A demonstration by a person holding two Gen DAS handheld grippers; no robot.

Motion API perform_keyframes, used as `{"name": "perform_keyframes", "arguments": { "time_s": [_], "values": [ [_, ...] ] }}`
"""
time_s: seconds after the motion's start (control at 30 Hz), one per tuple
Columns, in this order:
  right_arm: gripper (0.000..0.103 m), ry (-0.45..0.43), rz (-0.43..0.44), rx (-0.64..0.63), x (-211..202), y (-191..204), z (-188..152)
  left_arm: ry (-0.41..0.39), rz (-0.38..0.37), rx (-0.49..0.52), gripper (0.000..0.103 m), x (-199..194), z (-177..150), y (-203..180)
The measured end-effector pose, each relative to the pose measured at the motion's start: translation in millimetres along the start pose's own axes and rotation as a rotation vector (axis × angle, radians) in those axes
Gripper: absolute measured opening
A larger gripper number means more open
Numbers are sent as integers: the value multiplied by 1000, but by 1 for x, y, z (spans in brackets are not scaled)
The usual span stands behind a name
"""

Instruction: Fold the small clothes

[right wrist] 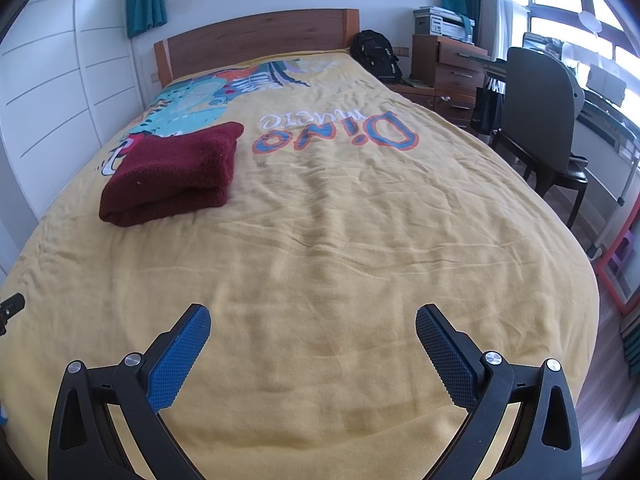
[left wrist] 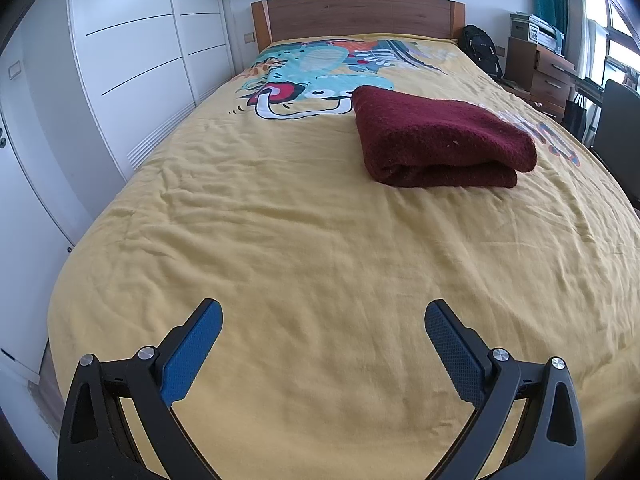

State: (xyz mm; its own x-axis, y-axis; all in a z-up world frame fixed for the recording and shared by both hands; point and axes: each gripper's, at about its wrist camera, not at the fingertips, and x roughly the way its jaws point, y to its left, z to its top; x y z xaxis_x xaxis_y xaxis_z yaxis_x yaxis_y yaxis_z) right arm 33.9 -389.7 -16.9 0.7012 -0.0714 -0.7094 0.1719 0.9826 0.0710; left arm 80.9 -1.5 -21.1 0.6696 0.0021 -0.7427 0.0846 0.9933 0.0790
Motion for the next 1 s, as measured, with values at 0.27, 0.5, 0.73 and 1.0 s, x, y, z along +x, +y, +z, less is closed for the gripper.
{"name": "perform_keyframes", "arguments": {
  "time_s": [0.27, 0.5, 0.73, 1.0],
  "values": [
    [103, 0, -1, -1, 0, 0, 0, 0, 0, 1, 100, 0, 0, 1],
    [103, 0, -1, -1, 0, 1, 0, 0, 1, 1, 100, 0, 0, 0],
    [103, -4, -1, -6, -2, -1, 1, 0, 1, 1, 100, 0, 0, 0],
    [103, -4, -2, -7, -3, -1, 2, 0, 1, 0, 100, -1, 0, 0]
  ]
}}
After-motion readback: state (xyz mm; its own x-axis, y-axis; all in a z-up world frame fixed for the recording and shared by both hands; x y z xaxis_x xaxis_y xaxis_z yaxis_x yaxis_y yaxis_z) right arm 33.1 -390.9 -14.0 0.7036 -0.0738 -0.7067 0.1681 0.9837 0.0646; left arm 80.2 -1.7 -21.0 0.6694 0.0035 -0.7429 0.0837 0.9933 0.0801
